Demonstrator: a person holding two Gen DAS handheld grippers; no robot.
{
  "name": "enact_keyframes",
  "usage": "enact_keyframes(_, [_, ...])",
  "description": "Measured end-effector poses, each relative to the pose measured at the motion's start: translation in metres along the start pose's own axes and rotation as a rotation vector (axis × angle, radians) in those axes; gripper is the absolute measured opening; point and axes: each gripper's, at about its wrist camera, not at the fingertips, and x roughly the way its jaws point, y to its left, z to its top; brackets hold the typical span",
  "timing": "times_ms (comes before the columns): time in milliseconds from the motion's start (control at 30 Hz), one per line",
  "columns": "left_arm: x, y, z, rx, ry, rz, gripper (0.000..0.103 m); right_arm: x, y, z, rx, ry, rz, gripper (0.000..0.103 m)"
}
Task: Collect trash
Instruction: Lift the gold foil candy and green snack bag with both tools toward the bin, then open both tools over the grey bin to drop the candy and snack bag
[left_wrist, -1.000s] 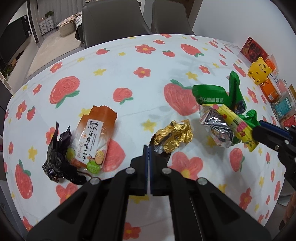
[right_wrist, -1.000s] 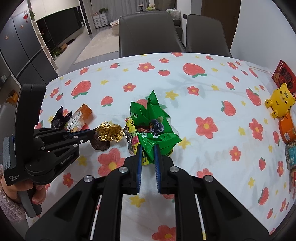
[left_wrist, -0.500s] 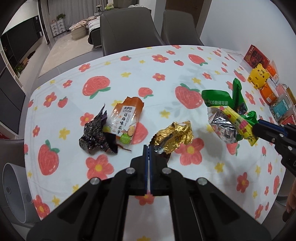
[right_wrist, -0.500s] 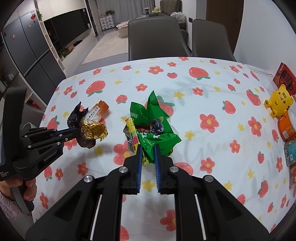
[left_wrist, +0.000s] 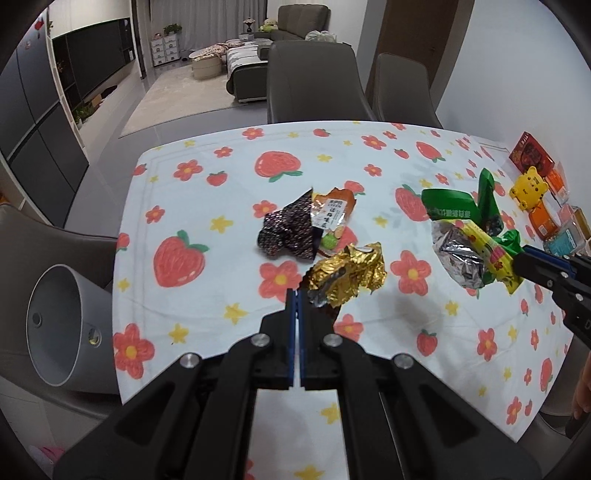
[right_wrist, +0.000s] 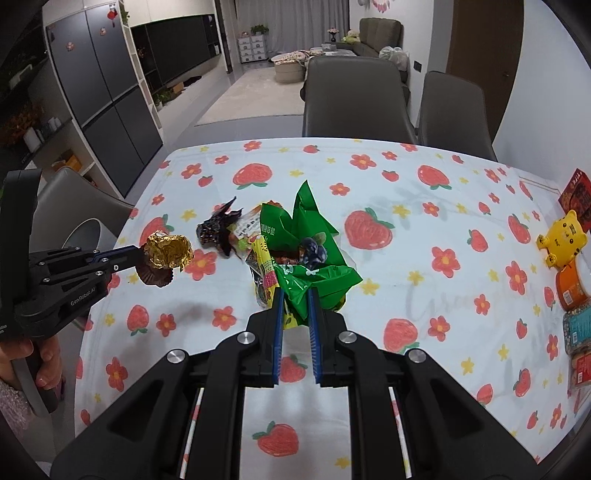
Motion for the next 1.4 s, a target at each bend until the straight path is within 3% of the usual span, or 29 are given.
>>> enact_keyframes(367, [-0.052, 0.098, -0.049, -0.184, -0.030, 0.112, 0.001, 0.006, 0.107, 0.006, -0.181, 0.013, 0.137, 0.011])
enact_keyframes(900, [-0.137, 0.287, -0.116, -0.452, -0.084, 0.343, 0.001, 0.032, 0.335, 0.043, -0.437, 0.007, 0.402, 0.011])
enact_keyframes(1233, [-0.155, 0.363, -0.111, -0.494, -0.116, 0.388, 0.001, 0.068, 0.443, 0.078, -0.519, 0.013, 0.422, 0.012])
enact_keyframes(1400, [-0.153, 0.387, -0.108, -0.493, -0.119, 0.376, 0.001, 0.091, 0.464, 0.089, -0.507, 0.035, 0.388, 0.026])
